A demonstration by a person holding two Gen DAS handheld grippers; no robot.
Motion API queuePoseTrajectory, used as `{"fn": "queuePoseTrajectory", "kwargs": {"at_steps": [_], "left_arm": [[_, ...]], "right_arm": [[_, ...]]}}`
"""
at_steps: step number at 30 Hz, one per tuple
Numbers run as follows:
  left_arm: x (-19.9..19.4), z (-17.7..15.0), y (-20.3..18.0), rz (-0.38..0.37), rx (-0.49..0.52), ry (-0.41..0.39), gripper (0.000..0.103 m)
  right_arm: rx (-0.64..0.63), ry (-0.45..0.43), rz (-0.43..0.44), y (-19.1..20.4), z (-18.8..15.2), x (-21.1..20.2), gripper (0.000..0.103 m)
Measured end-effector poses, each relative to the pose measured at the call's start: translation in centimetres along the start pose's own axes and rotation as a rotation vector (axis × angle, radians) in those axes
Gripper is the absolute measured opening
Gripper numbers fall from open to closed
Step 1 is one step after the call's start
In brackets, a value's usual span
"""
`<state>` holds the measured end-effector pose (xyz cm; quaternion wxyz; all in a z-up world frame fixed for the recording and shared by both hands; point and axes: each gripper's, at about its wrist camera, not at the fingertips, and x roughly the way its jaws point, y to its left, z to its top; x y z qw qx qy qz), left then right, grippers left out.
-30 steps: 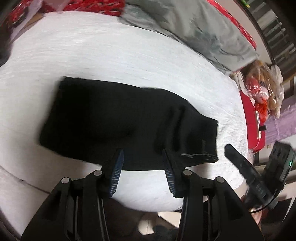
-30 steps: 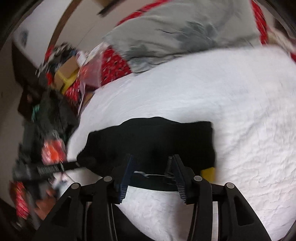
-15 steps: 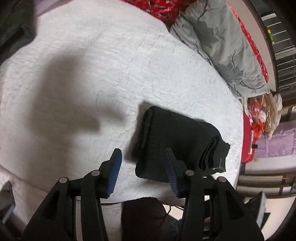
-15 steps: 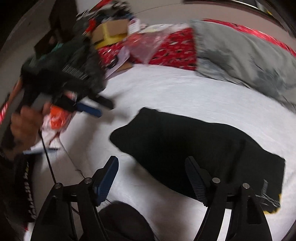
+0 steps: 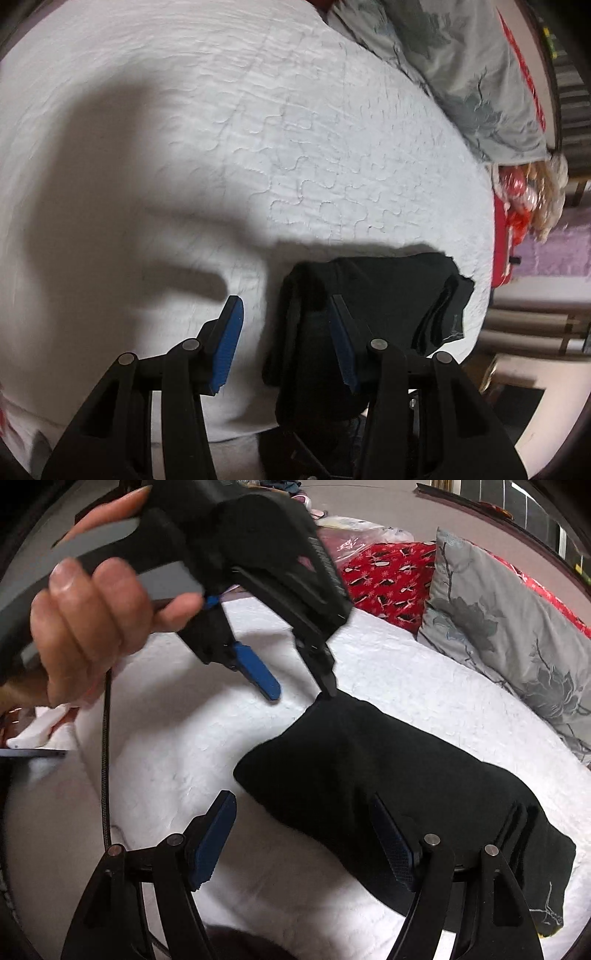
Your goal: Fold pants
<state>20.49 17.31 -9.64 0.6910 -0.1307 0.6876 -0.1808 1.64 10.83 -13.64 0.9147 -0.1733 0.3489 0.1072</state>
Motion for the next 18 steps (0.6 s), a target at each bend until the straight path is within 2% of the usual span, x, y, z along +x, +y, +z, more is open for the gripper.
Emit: {"fn": "queuePoseTrajectory", "kwargs": {"at_steps": [4,8,9,11,12,15,18], "left_arm": [[1.1,0.9,-0.5,0.030,0.040,0.032,0.045],[1.6,1.7,-0.6,-0.005,0.057,0.046,0.045],[2.1,2.0,-0.8,-0.018,0.058,0.059,0.049],[2.9,2.1,-1.3,-0.015,0.083,0.087,0.055],[3.1,2.1,-1.6,-0.009,0.100,0.086,0.059],[3.0,2.1,-2.2,-0.017,0.123,0.075,0.060],[2.5,2.1,-1.8,-0.035,0.079,0.045,0.036]], "right_arm": [[-0.027,0.018,-0.063,0.9,0.4,1.7,0.076],[-0.063,0.030,-0.115,1.7,0.5,3.4,0.074],[-0.067,0.034,-0.120,1.6,0.6,3.7,0.073],[-0.057,0.036,-0.122,1.2,0.8,4.1,0.064],[-0.048,0.033,-0.120,0.9,1.0,4.2,0.062],[-0.042,0.036,-0.094,0.5,1.2,4.1,0.056],[-0.046,0.031,-0.064,0.3,1.3,3.9,0.040]]}}
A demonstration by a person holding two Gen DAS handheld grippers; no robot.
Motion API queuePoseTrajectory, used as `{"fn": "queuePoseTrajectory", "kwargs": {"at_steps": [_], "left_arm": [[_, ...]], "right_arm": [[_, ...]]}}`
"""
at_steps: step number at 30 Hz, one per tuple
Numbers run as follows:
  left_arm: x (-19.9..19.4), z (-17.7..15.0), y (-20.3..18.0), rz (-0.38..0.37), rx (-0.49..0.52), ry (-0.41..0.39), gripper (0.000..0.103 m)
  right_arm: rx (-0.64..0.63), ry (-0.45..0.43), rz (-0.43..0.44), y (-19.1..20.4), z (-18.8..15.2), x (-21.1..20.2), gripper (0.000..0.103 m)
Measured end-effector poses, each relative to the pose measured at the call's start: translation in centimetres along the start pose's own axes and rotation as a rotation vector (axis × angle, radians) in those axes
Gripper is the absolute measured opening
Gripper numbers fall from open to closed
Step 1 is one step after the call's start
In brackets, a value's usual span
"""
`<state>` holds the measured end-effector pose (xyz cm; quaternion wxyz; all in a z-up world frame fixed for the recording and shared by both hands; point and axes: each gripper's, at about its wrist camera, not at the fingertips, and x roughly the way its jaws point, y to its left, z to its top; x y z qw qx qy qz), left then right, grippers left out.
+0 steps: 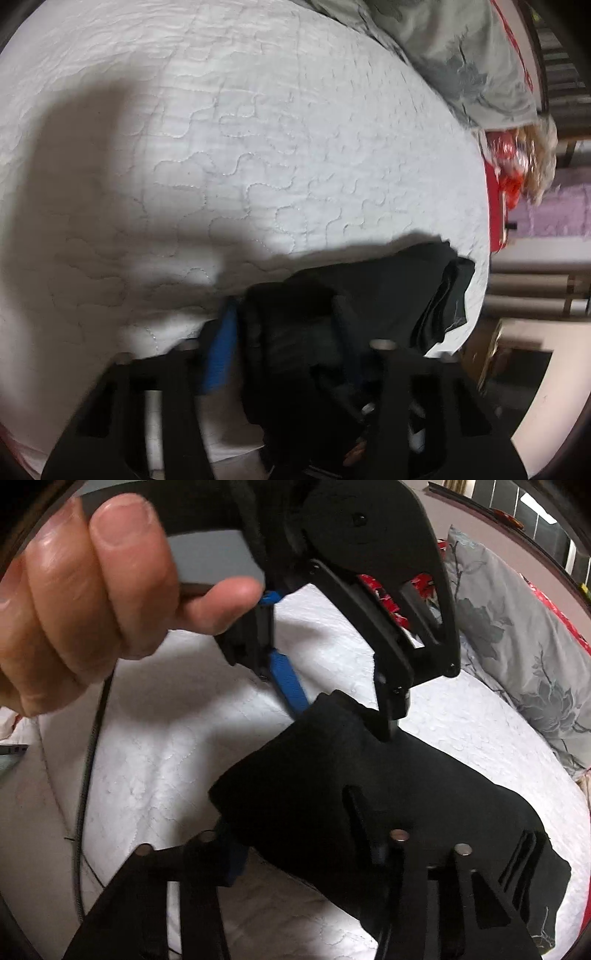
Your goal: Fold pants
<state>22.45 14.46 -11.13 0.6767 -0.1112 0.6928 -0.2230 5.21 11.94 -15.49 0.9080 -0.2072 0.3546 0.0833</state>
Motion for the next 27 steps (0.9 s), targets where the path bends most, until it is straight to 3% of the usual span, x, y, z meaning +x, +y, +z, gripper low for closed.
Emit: {"fn": "queuePoseTrajectory", "kwargs": {"at_steps": [5,17,23,27], "left_arm": [[-1.2,-1.1,-0.5,-0.002,-0.039,-0.052,0.030],[-4.7,-3.4,-4.4,-0.068,-0.118,-0.120,0.030],[-5.0,-3.8,-10.2,-0.064,-0.076,-0.149,0.030],[-2.8,-2.9,-15.8,-0.042,-0.020,-0.134,0.030]], "right_arm": [[0.085,0.002,0.065,-2.1,0.5,-0.9,0.025],[0.256,-0.088,0.202,-7.2,0.1,-6.4,0.023],[0.338,-0.140,0.236,-11.7,-1.0,-9.1,0.023],[0.465,-0.163,0.261,-16.2,-3.3,-10.7,0.023]]}}
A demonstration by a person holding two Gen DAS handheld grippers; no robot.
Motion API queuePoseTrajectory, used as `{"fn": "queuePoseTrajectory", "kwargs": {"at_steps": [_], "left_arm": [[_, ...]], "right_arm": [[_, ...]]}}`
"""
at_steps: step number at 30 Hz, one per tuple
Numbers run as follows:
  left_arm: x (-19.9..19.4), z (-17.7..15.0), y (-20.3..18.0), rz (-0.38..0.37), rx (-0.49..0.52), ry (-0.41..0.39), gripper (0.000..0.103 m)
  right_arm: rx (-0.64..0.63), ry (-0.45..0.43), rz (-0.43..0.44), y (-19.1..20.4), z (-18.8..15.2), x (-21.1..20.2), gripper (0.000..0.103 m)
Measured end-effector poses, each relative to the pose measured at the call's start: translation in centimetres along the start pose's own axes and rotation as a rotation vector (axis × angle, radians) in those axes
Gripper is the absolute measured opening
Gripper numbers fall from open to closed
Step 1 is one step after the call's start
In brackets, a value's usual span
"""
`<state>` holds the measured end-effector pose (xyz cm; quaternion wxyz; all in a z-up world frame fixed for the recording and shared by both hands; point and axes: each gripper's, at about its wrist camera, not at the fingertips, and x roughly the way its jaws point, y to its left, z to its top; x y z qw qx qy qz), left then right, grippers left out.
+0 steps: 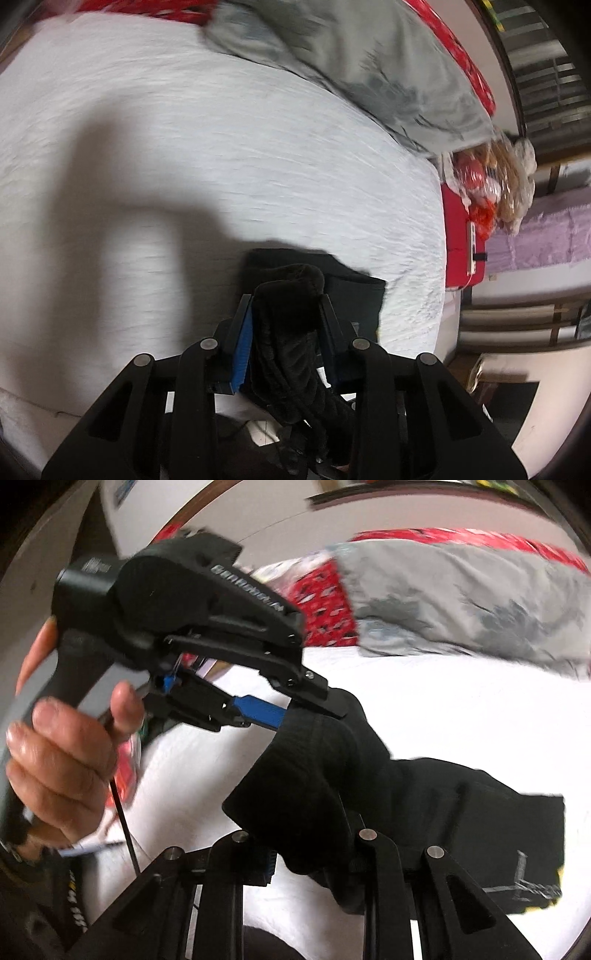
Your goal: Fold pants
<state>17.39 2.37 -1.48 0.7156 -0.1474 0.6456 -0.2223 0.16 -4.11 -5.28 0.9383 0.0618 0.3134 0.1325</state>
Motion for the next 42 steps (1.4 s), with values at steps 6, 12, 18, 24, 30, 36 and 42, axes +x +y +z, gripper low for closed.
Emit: {"fn": "queuePoseTrajectory", "kwargs": {"at_steps": [6,12,18,24,30,36,42], "left_arm": [[8.1,0.4,-8.4,0.065,0.086,0.091,0.030],[15.4,-0.5,-14.3,0.151,0.160,0.167,0.025],[13.2,-1.3,-14.9,0.139,0.170,0.142,0.025],[3.4,-2.3,-9.0,0.009,0.096,-0.054,0.047],[4.0,-3.8,-2.5,0.085,-0.017,-0.096,0.060],[7.6,-3.7,-0.6,0.051,-0.099,-0.091,0.060],[8.5,-2.5,-2.5,0.069,-0.117,-0.108,0.046]], "right_arm": [[0.248,-0.018,0.002,-9.4,-1.2,-3.5,0.023],[0.474,0.006,-0.016,-18.4,-4.8,-5.1,0.023],[0.614,0.053,0.090,-22.9,-6.9,-5.4,0.031],[0.630,-0.038,0.150,-25.0,-5.3,-9.4,0.056],[0.552,0.014,0.146,-24.6,-0.9,-6.4,0.065],[0.439,0.118,0.016,-22.7,0.0,-2.1,0.066],[0.369,0.187,0.014,-23.3,-0.1,-1.4,0.021]]}}
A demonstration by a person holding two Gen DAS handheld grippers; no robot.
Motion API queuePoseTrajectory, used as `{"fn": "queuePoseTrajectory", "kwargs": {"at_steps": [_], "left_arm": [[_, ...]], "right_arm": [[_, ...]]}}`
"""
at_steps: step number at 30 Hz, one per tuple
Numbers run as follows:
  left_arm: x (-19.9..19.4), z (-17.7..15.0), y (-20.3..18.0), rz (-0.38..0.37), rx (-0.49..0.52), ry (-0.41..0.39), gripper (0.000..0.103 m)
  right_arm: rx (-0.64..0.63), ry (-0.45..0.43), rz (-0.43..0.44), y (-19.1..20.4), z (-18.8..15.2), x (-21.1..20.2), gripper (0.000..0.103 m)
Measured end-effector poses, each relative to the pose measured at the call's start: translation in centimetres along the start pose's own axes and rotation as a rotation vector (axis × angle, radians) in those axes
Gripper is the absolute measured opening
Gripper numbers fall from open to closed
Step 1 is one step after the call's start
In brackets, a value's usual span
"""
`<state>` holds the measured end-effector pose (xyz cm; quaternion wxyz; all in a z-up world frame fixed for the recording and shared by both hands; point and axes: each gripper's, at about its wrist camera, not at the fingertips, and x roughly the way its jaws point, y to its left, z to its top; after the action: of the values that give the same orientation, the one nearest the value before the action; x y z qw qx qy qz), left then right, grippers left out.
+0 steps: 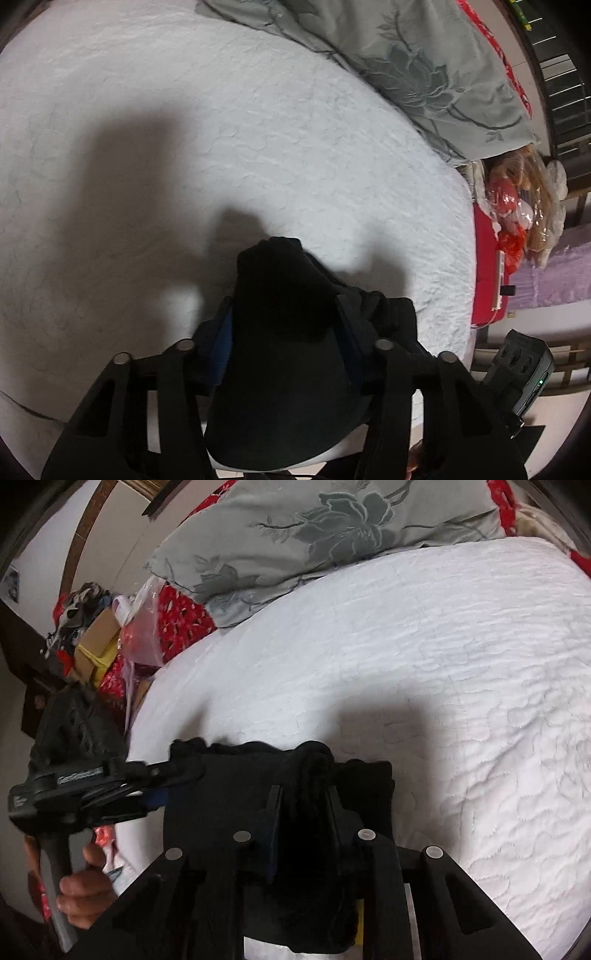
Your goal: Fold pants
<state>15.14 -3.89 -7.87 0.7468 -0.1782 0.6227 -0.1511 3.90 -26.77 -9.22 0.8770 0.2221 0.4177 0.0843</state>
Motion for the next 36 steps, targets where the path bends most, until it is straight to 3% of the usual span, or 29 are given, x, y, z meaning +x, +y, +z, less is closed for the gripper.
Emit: {"fn": "queuePoseTrajectory", "kwargs": {"at_steps": [3,5,8,12,15,16,17,22,23,24,26,30,32,36], "left_arm": [[0.8,0.1,-0.6,0.061,0.044,-0.024,0.045],[2.7,0.2,-0.1,0.106,0.041,0.009,0.045],[3.2,0.0,0.5,0.083,-0.009,0.009,0.046],[1.0,-0.7,0.6,0.048,0.003,0.014,0.046],[-1.6,-2.3,1.3,0.031,0.027,-0.025,0.046],[-2.1,-3.0,1.7,0.028,0.021,-0.032,0.047],[-2.4,-3.5,2.0,0.024,0.015,-0.036,0.047],[-1.2,-6.3,3.5,-0.009,-0.039,-0.018,0.047],[-0.5,-6.7,3.6,0.004,-0.050,-0.001,0.047],[0.1,-7.1,3.8,0.018,-0.053,0.011,0.047],[0.8,-7.9,4.1,0.044,-0.038,0.004,0.055],[0.8,-8.3,3.5,0.076,-0.008,-0.024,0.058],[0.1,-8.3,2.9,0.097,0.023,-0.031,0.057],[-1.9,-8.7,2.2,0.123,0.063,-0.088,0.057]], "right_arm": [[0.026,-0.074,0.017,-1.4,0.3,-2.1,0.021],[0.063,-0.050,-0.004,-2.8,0.0,-1.3,0.021],[0.084,-0.043,-0.015,-3.9,-0.7,0.0,0.025],[0.105,-0.031,0.030,-3.7,-0.4,-0.9,0.031],[0.118,-0.043,0.092,-3.6,-0.9,-2.8,0.046],[0.116,-0.045,0.089,-3.6,-1.4,-3.3,0.055],[0.111,-0.043,0.078,-3.5,-1.8,-3.5,0.058],[0.071,-0.002,0.017,-2.7,-3.8,-2.3,0.055],[0.053,-0.002,-0.003,-2.5,-4.0,-2.1,0.040],[0.037,-0.003,-0.010,-2.3,-4.2,-2.1,0.033],[0.060,0.000,-0.006,-2.7,-4.9,-2.3,0.029],[0.119,0.014,-0.001,-4.5,-5.7,-1.6,0.029],[0.124,0.012,0.004,-4.3,-5.5,-1.8,0.035],[0.126,-0.014,0.037,-3.5,-5.1,-3.4,0.038]]}}
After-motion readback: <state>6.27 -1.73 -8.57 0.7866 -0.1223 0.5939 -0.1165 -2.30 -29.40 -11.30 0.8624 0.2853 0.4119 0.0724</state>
